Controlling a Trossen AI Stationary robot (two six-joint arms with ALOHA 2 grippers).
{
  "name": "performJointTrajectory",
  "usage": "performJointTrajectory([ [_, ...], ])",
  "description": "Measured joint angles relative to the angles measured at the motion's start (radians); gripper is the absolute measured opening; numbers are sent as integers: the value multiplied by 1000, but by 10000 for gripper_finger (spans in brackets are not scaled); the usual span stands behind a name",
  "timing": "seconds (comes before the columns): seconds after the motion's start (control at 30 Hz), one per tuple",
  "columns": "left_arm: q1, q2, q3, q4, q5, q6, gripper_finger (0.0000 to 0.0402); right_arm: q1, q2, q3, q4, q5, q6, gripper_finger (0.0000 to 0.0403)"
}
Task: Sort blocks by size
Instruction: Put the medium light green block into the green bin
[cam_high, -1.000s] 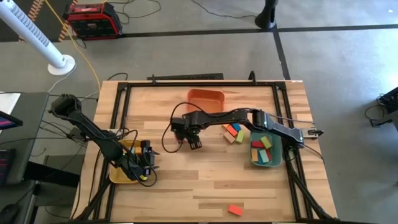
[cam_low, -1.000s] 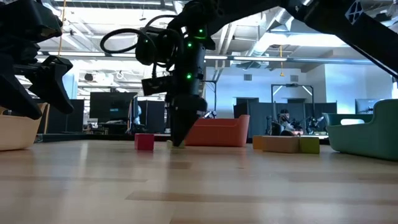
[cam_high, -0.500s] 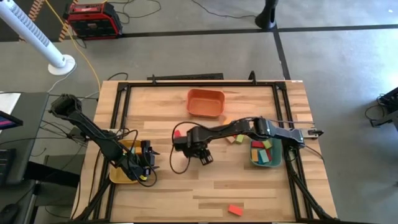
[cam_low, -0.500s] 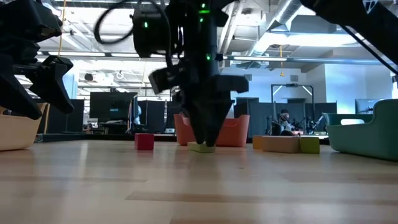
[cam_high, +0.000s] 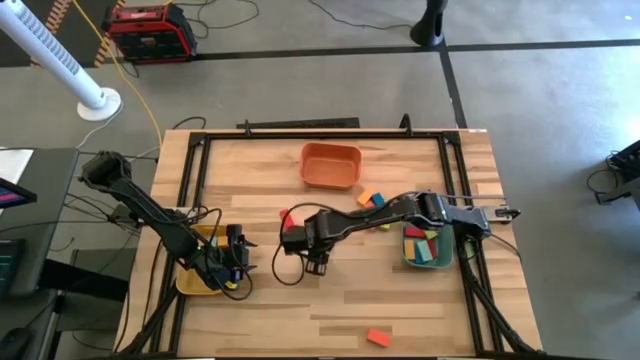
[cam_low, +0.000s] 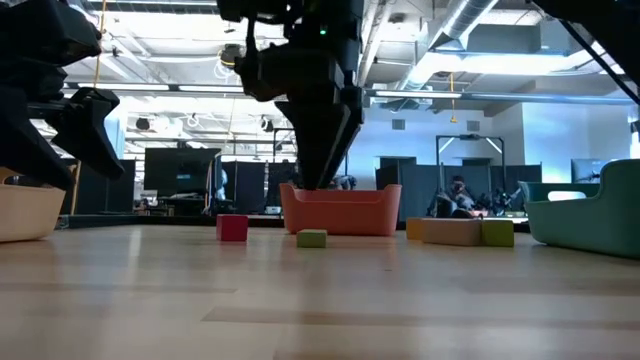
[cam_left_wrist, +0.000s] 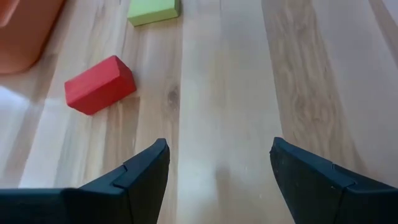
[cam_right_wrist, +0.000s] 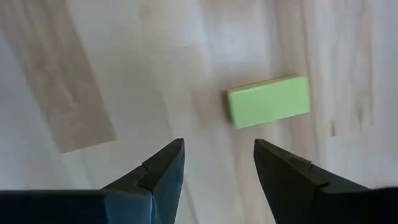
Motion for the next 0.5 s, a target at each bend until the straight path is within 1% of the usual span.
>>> performJointTrajectory([
  [0.07,0,0,0,1,-4,13,267,17,8,0,17,20,51,225],
  [0.17,0,0,0,19,-4,31,267,21,10,0,50,30,171,225],
  [0.37,0,0,0,62,-3,76,267,16,9,1,71,158,327,225],
  [0.5,0,0,0,70,11,105,267,9,15,1,71,185,425,225],
])
